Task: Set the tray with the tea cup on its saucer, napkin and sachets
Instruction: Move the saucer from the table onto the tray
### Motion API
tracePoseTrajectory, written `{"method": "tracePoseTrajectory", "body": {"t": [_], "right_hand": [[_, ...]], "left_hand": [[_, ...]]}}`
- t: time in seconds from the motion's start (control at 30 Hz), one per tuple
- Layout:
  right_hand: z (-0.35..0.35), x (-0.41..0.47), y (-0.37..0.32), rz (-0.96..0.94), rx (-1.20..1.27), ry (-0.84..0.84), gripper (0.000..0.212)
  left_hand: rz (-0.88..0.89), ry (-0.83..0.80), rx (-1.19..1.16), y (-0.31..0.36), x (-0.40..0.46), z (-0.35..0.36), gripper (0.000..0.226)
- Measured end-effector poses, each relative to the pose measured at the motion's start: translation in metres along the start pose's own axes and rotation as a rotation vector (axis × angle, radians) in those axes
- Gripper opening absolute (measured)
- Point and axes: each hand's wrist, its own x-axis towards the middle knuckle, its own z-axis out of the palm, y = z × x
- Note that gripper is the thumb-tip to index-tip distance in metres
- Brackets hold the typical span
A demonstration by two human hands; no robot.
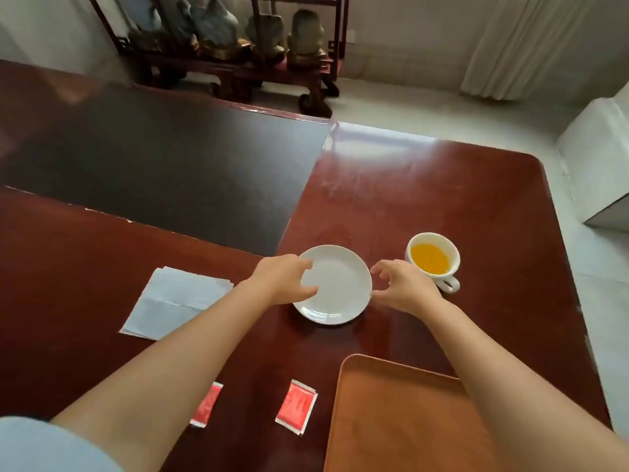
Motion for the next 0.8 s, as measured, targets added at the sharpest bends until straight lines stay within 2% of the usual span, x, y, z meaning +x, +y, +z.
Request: {"method": "tracePoseTrajectory", "body": {"t": [0.13,0.23,0.37,0.43,0.57,0.67,0.8], "right_hand": [[0.014,0.019,0.006,0.091,0.045,-0.057,0.054],[0.028,0.032,0.012,0.147,0.103,-0.093,0.07],[0.049,0.044,0.016,0.216,0.201,-0.082,0.083],[0.057,0.047,0.015,0.269,0.28,-0.072,0.078],[0.067,0.05,0.009,0.327,0.394,0.011,0.05],[0.07,0.048,0.009,0.358,0.453,0.039,0.051],[0.066,0.035,0.014,0.38,0.582,0.042,0.049]], "left_hand": [[-0.1,-0.05,0.024,-0.021,0.015,0.012,0.057],[-0.134,-0.078,-0.008,-0.029,0.022,0.024,0.053],[-0.208,-0.027,-0.202,-0.034,0.029,0.038,0.041],[-0.286,0.009,-0.394,-0.032,0.032,0.045,0.041],[-0.428,0.047,-0.792,-0.03,0.034,0.058,0.045],[-0.463,0.084,-0.917,-0.03,0.03,0.065,0.046],[-0.46,0.048,-1.057,-0.027,0.018,0.067,0.051]]}}
